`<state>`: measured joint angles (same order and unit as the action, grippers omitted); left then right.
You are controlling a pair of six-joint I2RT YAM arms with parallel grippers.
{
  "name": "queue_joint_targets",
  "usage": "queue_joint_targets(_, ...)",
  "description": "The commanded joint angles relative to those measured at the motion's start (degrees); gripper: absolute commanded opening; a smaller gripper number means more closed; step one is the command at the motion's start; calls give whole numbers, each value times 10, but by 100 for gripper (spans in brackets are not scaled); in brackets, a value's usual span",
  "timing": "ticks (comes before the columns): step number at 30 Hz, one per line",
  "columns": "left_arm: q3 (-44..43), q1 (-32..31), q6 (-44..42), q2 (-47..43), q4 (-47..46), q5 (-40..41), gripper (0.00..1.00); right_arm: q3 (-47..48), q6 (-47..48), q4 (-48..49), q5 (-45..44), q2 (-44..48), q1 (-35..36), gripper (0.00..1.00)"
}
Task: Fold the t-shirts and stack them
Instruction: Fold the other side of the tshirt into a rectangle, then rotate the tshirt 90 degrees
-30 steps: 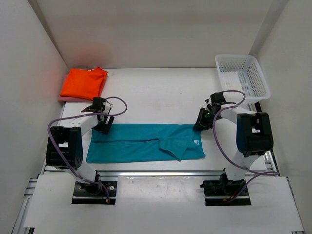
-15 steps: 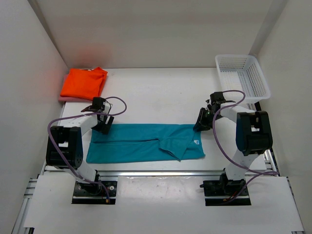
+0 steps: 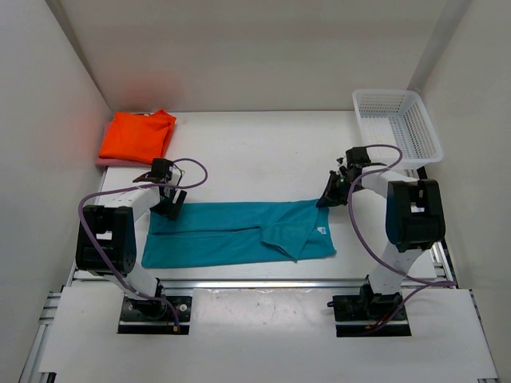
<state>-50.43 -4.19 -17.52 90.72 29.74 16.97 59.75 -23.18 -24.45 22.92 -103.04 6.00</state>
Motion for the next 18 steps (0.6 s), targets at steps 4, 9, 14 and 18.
queue_joint_targets(4, 5, 5, 1, 4, 14, -5, 99, 82, -5, -12, 28, 0, -18, 0)
queue_joint_targets(9, 11, 4, -1, 5, 13, -5, 99, 140, -16, -29, 53, -43, -21, 0)
queue_joint_targets(14, 22, 2, -2, 5, 9, -4, 99, 175, -19, -36, 57, -86, -21, 0)
queue_joint_targets(18, 26, 6, -1, 6, 10, -4, 99, 216, -11, -15, 74, -122, -26, 26)
